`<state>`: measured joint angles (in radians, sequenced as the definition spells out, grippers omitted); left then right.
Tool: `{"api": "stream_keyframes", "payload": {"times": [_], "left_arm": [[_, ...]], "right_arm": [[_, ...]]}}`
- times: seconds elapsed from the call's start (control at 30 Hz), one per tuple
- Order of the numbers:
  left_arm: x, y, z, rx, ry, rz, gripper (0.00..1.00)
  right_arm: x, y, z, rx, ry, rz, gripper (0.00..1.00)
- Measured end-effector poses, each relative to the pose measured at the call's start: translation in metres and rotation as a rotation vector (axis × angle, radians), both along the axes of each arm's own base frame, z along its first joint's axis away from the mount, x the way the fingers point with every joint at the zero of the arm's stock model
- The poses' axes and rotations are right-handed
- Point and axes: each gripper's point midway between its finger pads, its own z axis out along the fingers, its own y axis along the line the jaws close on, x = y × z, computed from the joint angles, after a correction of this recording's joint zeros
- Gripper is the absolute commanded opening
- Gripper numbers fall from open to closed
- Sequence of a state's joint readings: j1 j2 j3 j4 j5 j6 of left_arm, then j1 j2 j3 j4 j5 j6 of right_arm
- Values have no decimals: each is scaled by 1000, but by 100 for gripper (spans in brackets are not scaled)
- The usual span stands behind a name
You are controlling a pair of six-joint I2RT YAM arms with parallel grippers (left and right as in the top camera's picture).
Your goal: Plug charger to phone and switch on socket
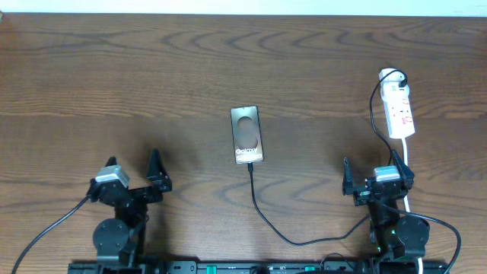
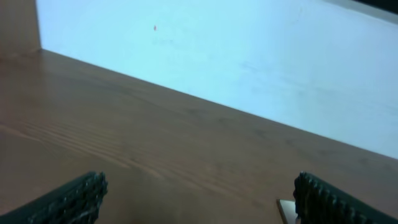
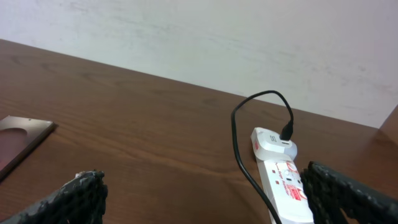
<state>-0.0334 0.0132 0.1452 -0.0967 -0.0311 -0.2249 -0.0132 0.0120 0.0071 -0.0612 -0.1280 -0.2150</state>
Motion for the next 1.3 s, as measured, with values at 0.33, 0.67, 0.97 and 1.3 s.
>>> {"api": "stream_keyframes", "payload": {"times": [0.33,0.67,0.97,1.3], "left_arm": [[11,-6,-25,41,-33,-35,98],[9,-10,-45,86,57,-62,98],[9,-10,-45,93,57,-63,98],[9,-10,-45,96,57,-63,98]], "right_arm": [[0,0,0,0,0,3,99],[0,1,0,0,-1,3,99],[0,1,0,0,-1,3,99],[0,1,0,0,-1,3,99]]}}
